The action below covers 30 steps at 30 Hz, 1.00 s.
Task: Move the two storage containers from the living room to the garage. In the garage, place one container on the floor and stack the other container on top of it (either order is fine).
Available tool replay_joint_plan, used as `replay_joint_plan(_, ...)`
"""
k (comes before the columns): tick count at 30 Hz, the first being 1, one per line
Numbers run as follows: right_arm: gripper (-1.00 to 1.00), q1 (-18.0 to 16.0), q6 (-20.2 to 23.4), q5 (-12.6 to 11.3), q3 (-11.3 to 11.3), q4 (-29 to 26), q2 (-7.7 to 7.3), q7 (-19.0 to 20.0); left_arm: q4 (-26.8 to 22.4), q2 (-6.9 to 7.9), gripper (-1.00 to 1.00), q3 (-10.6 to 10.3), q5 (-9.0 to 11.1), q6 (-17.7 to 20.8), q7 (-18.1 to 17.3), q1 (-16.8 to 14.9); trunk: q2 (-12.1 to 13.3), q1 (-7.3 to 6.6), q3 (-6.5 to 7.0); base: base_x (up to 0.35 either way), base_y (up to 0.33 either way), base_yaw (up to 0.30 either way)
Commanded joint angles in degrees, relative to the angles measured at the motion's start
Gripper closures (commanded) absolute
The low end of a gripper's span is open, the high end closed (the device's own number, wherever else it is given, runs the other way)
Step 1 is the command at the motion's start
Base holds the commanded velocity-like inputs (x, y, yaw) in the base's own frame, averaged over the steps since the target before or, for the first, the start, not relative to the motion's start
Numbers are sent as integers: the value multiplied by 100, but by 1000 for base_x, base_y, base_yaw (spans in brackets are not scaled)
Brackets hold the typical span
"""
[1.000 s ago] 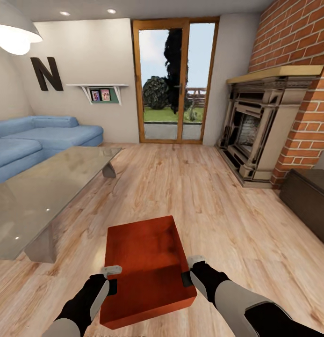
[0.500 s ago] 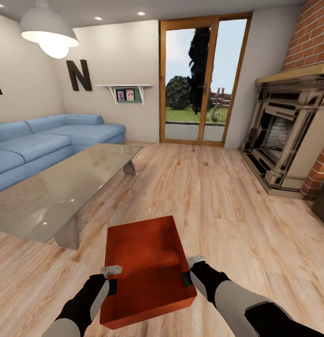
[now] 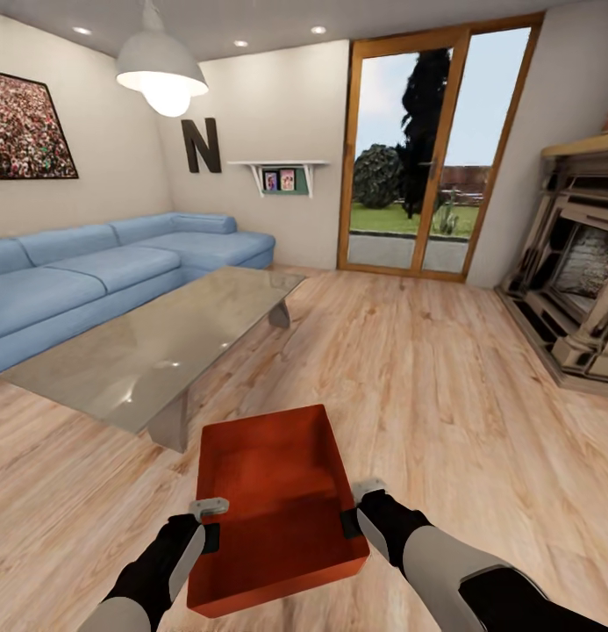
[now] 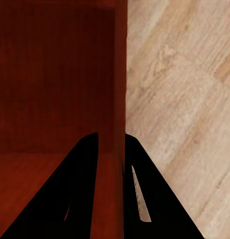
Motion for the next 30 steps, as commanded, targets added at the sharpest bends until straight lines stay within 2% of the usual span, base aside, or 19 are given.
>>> replay_joint_plan(1,100,-4,43,76,-34,-11,0,-3,-11,4,100,-9,42,23,57,-2,-2,-1,-1,0,0,279)
replay_joint_plan(19,100,-8,43,76,-34,-11,0,3,-12,0,100,-9,44,24,63,-2,-2,-1,96,0,0,250)
replay_joint_plan(26,100,-5,43,76,-34,-11,0,1,-12,2,100,-9,43,24,64,-2,-2,-1,107,0,0,66)
replay_joint_plan(30,100,-4,43,76,-34,-11,0,-3,-12,3,100,-9,42,24,66,-2,-2,-1,108,0,0,216)
